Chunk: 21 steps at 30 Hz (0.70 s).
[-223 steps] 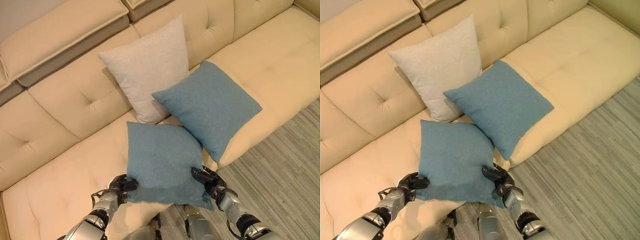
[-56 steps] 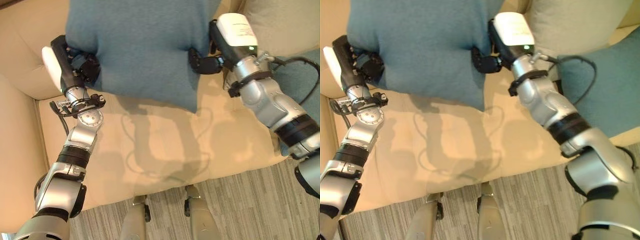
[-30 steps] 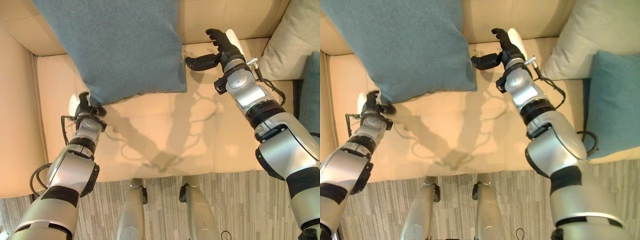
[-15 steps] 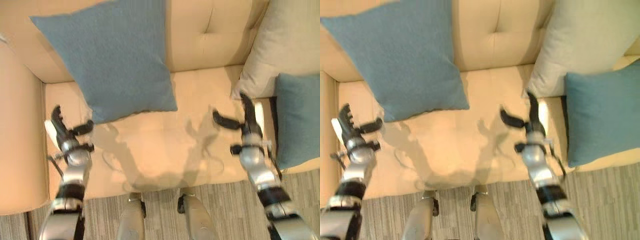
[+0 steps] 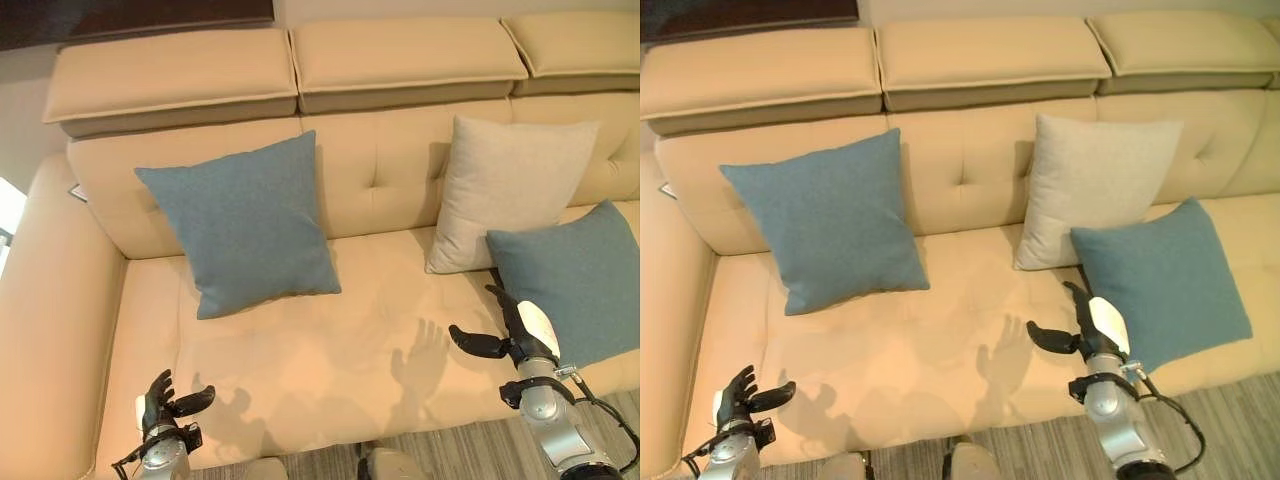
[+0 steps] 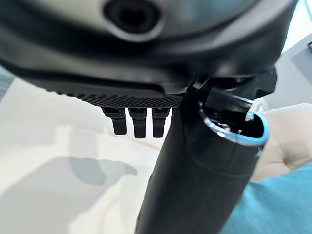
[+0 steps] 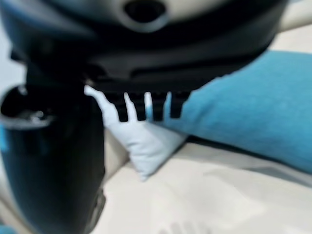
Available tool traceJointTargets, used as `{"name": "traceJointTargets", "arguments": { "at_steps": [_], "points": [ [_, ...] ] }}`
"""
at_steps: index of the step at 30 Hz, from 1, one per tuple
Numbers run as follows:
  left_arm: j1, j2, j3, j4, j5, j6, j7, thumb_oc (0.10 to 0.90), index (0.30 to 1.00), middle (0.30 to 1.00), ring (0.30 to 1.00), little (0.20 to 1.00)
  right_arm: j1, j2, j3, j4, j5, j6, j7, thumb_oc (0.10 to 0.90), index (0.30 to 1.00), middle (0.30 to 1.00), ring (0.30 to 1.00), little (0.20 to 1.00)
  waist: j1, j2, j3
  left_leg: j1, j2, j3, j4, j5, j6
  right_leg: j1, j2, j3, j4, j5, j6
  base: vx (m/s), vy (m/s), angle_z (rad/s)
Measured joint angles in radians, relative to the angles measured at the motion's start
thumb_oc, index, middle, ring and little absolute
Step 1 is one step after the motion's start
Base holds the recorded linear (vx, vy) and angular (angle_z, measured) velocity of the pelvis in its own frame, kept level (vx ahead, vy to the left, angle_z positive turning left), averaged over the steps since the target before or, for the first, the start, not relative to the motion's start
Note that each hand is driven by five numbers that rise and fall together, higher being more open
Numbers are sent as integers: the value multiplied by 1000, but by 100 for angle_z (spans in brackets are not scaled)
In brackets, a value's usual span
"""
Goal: Pick up all the scattered cushions and arrange them neatly on the sofa.
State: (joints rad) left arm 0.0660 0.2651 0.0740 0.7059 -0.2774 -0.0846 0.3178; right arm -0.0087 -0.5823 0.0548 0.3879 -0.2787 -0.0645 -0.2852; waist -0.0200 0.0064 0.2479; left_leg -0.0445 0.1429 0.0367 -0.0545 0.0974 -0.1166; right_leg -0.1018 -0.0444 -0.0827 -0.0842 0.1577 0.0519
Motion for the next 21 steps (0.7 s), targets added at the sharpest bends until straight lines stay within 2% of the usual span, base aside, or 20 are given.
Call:
{"name": "traceJointTargets", "arguments": {
  "at_steps": [1,2,3,4,5,6,7,8,9,10,11,12,14,15,16,17,18,19,20,21],
  "points": [
    [0,-8,-17,0,0,0,-3,800,900,900,900,900,2,10,0,1,11,-2,-1,800,900,900,900,900,-3,2,-1,-6,-2,-10,9,-7,4,2,-1,-4,2,-1,-1,-362,83,13],
    [-1,-16,-36,0,0,0,-10,800,900,900,900,900,9,20,0,0,25,-4,-1,800,900,900,900,900,-11,1,-3,-13,-6,-19,22,-16,-13,-8,-9,-13,7,1,-12,-339,121,15],
    [-1,-26,-43,1,-1,0,-15,800,900,900,900,900,14,32,0,1,31,-5,-1,800,900,900,900,900,-22,-10,-6,-35,-23,-45,72,-49,-16,-16,-30,-19,11,4,-23,-209,93,6],
    [-5,-27,-46,5,-2,0,-23,800,900,900,900,900,18,46,-4,2,35,-6,-2,800,900,900,900,900,-24,-28,-4,-72,-52,-68,172,-95,-10,-21,-49,-18,16,7,-26,-207,126,-27],
    [-4,-32,-69,12,-6,2,-31,800,900,900,900,900,23,60,-7,-6,53,-7,-2,800,900,900,900,900,-28,-43,-5,-108,-101,-113,378,-196,29,-38,-82,-5,36,19,-27,-237,157,-34],
    [-2,-47,-75,19,-5,2,-31,800,900,900,900,900,45,73,-23,-16,62,-13,-2,800,900,900,900,900,-47,-32,-12,-101,-111,-150,482,-268,-11,-36,-85,-13,45,33,-14,-457,306,-29],
    [2,-55,-78,22,-5,1,-32,800,900,900,900,900,59,80,-27,-18,72,-13,-6,800,900,900,900,900,-65,-31,-24,-74,-104,-166,486,-308,-15,-42,-88,-12,54,31,-16,-487,328,-6],
    [0,-58,-93,22,-5,1,-31,800,900,900,900,900,83,88,-41,-15,82,-13,-6,800,900,900,900,900,-83,-18,-34,-61,-105,-188,491,-351,-22,-54,-88,-5,76,40,0,-515,339,-11],
    [-5,-61,-108,10,-3,1,-31,800,900,900,900,900,87,96,-54,-7,94,-12,-11,800,900,900,900,900,-92,-9,-41,-18,-100,-192,386,-383,36,-87,-89,7,118,20,34,-471,278,-17],
    [-19,-51,-112,12,3,2,-38,800,900,900,900,900,97,120,-55,19,97,-7,-14,800,900,900,900,900,-107,-56,-39,-6,-145,-183,365,-346,70,-109,-121,33,154,17,46,-454,246,-3],
    [-22,-50,-116,10,3,1,-41,800,900,900,900,900,122,135,-61,42,97,-7,-20,800,900,900,900,900,-122,-87,-48,-11,-175,-186,356,-338,85,-116,-156,36,155,21,72,-301,153,3],
    [-26,-47,-135,10,4,2,-41,800,900,900,900,900,167,174,-97,57,102,-4,-26,800,900,900,900,900,-130,-111,-58,-23,-213,-172,386,-333,98,-124,-179,35,146,63,70,-439,150,-4],
    [-23,-42,-155,6,6,3,-46,800,900,900,900,900,199,231,-114,87,120,9,-50,800,900,900,900,900,-129,-135,-48,-71,-233,-140,439,-322,120,-143,-209,26,137,143,77,-566,145,-33],
    [-20,-40,-154,15,6,5,-47,800,900,900,900,900,208,247,-98,115,132,26,-48,800,900,900,900,900,-127,-139,-42,-73,-244,-129,448,-334,149,-154,-208,16,147,116,123,-360,75,-31],
    [-16,-37,-155,23,6,6,-47,800,900,900,900,900,218,258,-98,122,136,32,-47,800,900,900,900,900,-128,-148,-44,-85,-253,-119,463,-332,155,-147,-211,7,135,88,139,-452,109,-20],
    [-22,-31,-163,24,7,16,-47,800,900,900,900,900,227,276,-105,148,146,37,-54,800,900,900,900,900,-127,-141,-23,-101,-264,-108,491,-338,175,-140,-219,14,117,25,135,-408,108,-4],
    [-17,-27,-164,25,8,23,-47,800,900,900,900,900,234,285,-104,154,155,44,-54,800,900,900,900,900,-124,-142,-9,-112,-264,-93,496,-327,187,-157,-224,25,159,16,129,-501,142,-26],
    [-8,-28,-162,31,8,28,-47,800,900,900,900,900,239,289,-102,154,172,49,-54,800,900,900,900,900,-103,-122,3,-115,-240,-59,493,-313,190,-197,-203,54,259,-26,125,-257,71,-37],
    [-3,-31,-162,33,8,31,-46,800,900,900,900,900,239,288,-103,153,176,49,-55,800,900,900,900,900,-96,-105,8,-110,-228,-58,488,-312,189,-213,-184,63,314,-54,115,-217,59,-58],
    [9,-40,-161,34,8,43,-46,800,900,900,900,900,236,285,-107,143,181,49,-65,800,900,900,900,900,-78,-60,20,-105,-194,-50,458,-295,193,-232,-148,61,436,-122,121,-227,36,-48]
  ]
}}
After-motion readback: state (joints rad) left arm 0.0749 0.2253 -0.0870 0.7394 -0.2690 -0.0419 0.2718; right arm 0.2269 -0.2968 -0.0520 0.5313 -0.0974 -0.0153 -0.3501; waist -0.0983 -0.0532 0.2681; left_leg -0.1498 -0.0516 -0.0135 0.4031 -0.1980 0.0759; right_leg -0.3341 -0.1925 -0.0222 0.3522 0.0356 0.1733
